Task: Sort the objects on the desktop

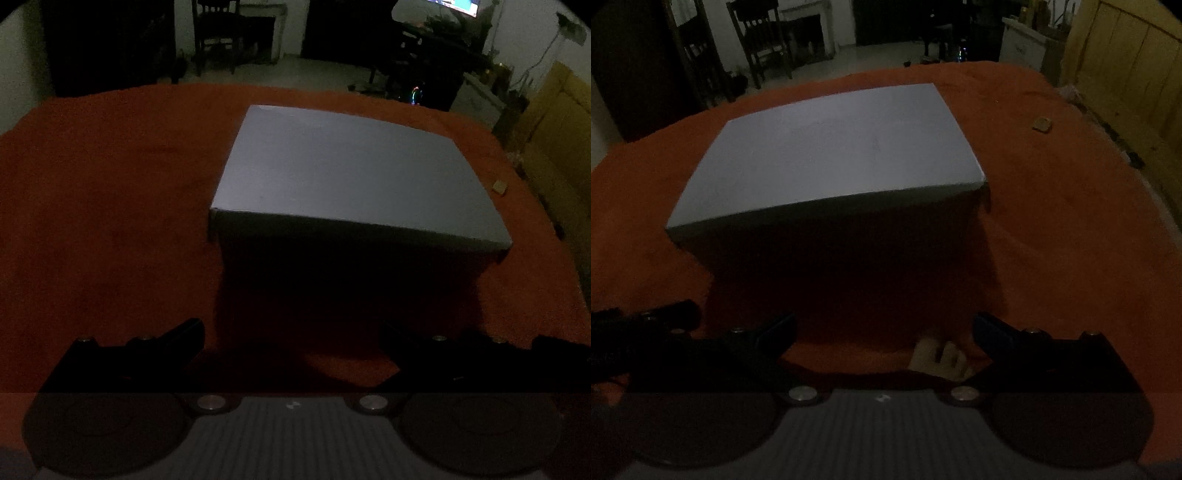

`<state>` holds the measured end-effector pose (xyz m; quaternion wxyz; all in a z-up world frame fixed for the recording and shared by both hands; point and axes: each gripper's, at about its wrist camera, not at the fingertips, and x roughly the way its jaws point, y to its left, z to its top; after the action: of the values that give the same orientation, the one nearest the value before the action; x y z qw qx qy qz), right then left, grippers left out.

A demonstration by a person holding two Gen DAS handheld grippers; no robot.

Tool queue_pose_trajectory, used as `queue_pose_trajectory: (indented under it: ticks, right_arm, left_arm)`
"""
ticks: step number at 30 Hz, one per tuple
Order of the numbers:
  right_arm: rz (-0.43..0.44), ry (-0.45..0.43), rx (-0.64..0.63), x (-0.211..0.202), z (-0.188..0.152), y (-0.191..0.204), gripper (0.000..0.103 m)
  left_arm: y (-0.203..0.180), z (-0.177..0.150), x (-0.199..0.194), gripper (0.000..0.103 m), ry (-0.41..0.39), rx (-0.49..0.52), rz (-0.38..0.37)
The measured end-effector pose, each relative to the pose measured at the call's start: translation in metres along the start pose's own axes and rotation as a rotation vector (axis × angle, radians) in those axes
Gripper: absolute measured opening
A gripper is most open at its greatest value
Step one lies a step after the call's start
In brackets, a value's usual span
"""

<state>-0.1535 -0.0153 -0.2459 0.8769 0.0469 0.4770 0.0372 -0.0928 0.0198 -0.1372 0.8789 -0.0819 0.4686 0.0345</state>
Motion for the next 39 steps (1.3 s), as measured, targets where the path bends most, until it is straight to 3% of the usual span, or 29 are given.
queue_pose_trajectory:
  ticks: [5, 11, 15, 24, 33, 39]
  right_arm:
    - [0.009, -0.002, 0.017, -0.01, 0.001, -0.004, 0.103]
    - [0.002, -0.021, 0.078, -0.016, 0.009, -0.017, 0.103]
    - [0.021, -0.021, 0.046, -0.018, 0.011, -0.014, 0.103]
    - [0.012, -0.01, -0.005, -0.014, 0.011, -0.003, 0.103]
    - [0.008, -0.014, -0.014, -0.01, 0.009, 0.001, 0.103]
    - [0.024, -0.015, -0.007, -0.01, 0.009, 0.003, 0.103]
  left_arm:
    - [0.0, -0.001, 0.0, 0.102, 0.012, -0.007, -0.009]
    - [-0.002, 0.001, 0.001, 0.102, -0.003, 0.032, 0.082]
    - [0.005, 0.003, 0.001, 0.102, 0.014, -0.008, 0.036]
    - [0.003, 0.002, 0.002, 0.102, 0.02, 0.001, 0.03]
    - [-0.01, -0.002, -0.001, 0.102, -0.003, 0.08, 0.121]
    - [-0.007, -0.001, 0.002, 0.102, 0.014, 0.083, 0.11]
